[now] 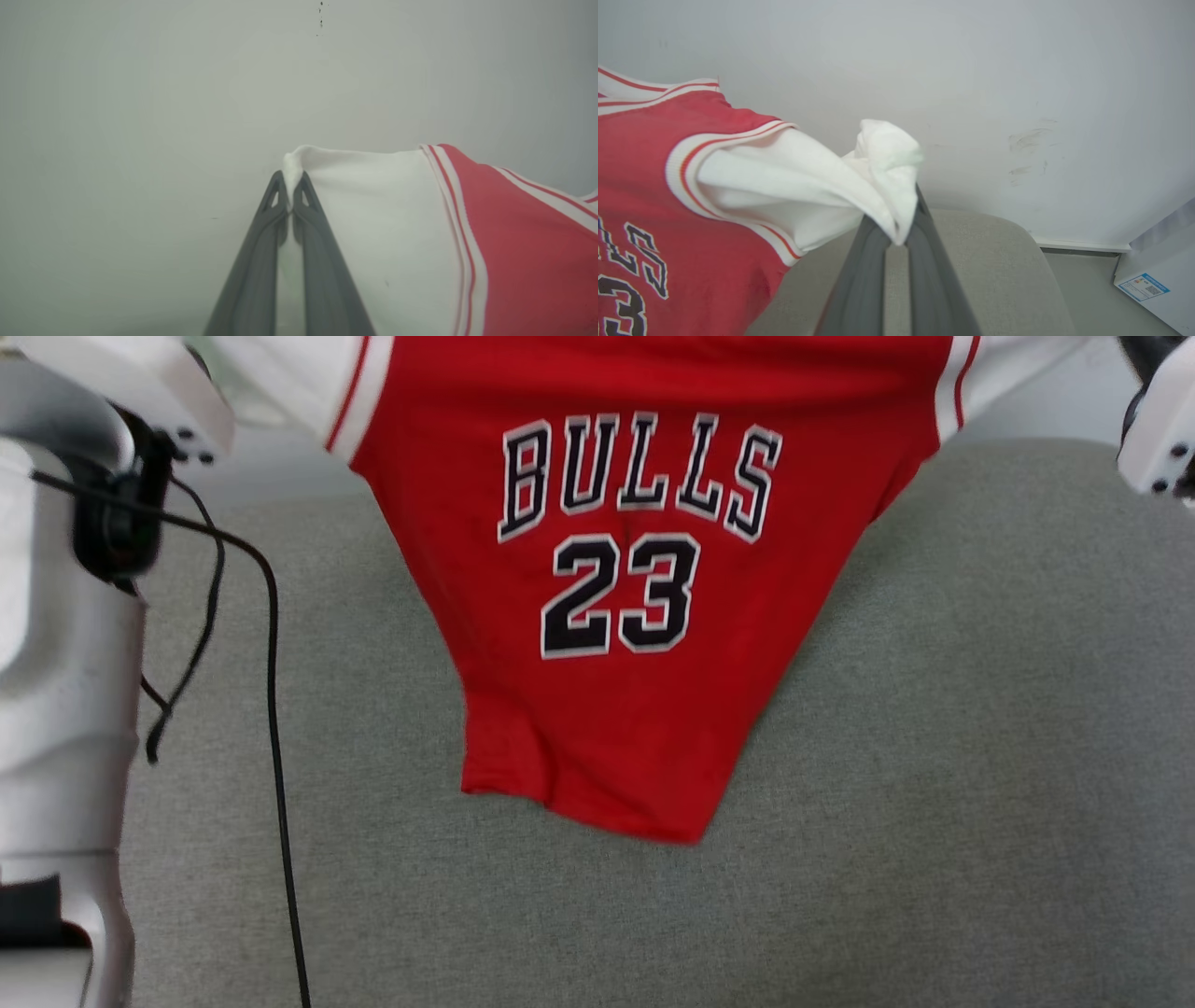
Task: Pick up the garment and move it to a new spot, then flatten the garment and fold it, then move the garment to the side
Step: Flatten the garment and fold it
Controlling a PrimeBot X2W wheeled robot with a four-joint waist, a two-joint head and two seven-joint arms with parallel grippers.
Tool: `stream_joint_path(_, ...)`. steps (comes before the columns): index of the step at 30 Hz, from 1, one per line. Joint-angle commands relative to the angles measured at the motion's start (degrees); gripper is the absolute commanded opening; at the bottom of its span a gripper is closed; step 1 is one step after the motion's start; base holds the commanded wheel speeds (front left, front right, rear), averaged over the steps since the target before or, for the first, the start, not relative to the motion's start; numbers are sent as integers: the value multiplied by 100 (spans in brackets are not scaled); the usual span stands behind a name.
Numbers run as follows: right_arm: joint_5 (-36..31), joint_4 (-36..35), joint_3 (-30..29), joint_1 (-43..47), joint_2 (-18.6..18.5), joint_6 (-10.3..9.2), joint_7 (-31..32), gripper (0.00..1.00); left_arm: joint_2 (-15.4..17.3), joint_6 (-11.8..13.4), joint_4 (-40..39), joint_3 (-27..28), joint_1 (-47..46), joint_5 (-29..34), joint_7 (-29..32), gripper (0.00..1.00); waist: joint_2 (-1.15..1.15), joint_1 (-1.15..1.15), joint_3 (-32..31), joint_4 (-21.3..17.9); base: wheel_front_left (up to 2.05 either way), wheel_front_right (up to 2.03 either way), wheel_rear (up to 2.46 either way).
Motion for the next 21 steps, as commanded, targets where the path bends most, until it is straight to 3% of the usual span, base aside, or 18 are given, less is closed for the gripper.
stream_joint_path(1, -104, 60, -52, -249, 43, -8, -67, 0, 35, -9, 66, 22, -287, 29, -79, 0, 0, 0, 334, -52, 0, 0, 0)
stream_joint_path(13, -975, 569, -769, -2498, 346, -8, -1188, 0, 228, -36, 957, -12, -2766, 375, -899, 0, 0, 0, 1580, -77, 0, 0, 0)
stream_joint_path(21, -1191, 1231, -744, -3372, 558, -9, -1669, 0, 271, -132, 1828, -30, -3495, 390, -1271, 0, 0, 0, 2109, -62, 0, 0, 0)
